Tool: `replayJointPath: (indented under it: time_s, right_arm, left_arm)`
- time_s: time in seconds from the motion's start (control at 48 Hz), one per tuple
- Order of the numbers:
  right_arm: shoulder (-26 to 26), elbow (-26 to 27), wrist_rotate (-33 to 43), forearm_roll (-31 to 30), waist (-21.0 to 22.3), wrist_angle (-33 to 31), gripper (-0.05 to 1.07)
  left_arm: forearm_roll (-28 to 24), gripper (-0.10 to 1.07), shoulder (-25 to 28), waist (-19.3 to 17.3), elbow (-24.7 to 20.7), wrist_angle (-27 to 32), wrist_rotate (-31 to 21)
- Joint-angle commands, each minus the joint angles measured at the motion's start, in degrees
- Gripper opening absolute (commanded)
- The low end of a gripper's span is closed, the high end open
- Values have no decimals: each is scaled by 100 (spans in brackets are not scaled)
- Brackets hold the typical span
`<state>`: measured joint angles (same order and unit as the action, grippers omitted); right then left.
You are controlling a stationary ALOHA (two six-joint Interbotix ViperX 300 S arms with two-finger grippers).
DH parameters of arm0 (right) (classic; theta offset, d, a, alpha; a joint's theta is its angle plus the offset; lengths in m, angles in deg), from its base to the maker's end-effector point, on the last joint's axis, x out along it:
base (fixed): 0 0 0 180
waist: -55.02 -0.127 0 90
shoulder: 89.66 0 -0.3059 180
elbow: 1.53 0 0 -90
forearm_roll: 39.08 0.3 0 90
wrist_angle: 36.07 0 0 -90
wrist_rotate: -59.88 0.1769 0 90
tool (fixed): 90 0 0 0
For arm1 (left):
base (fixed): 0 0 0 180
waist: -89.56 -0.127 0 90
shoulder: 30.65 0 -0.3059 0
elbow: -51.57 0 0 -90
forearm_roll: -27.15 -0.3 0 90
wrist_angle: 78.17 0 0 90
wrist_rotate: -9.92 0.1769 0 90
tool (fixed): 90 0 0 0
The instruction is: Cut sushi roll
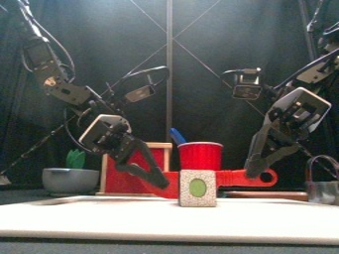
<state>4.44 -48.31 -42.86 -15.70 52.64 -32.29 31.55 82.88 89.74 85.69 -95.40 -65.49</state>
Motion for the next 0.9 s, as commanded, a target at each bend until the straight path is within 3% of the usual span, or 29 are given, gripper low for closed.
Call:
replayJointPath:
  time_s: [0.0,0.25,0.312,0.417,0.583,0.875]
  right_arm:
    - [-211,-9,26,35,-105,-105,39]
    - [-888,167,26,-97,-114,-404,39]
    - [-976,185,26,-70,-158,-439,39]
    - [-976,237,26,-97,-404,-527,39]
    - [-896,246,26,-35,-536,-545,39]
    - [-932,308,18,-352,-378,-580,39]
  left_arm:
    - [-9,29,-158,53,132,185,0]
    - [-123,29,-888,141,114,185,9]
    - [-158,29,-940,343,132,185,9]
    - [-149,29,-835,686,132,185,0]
    - [44,29,-554,923,62,185,-18]
    - [105,29,-501,932,26,176,-9]
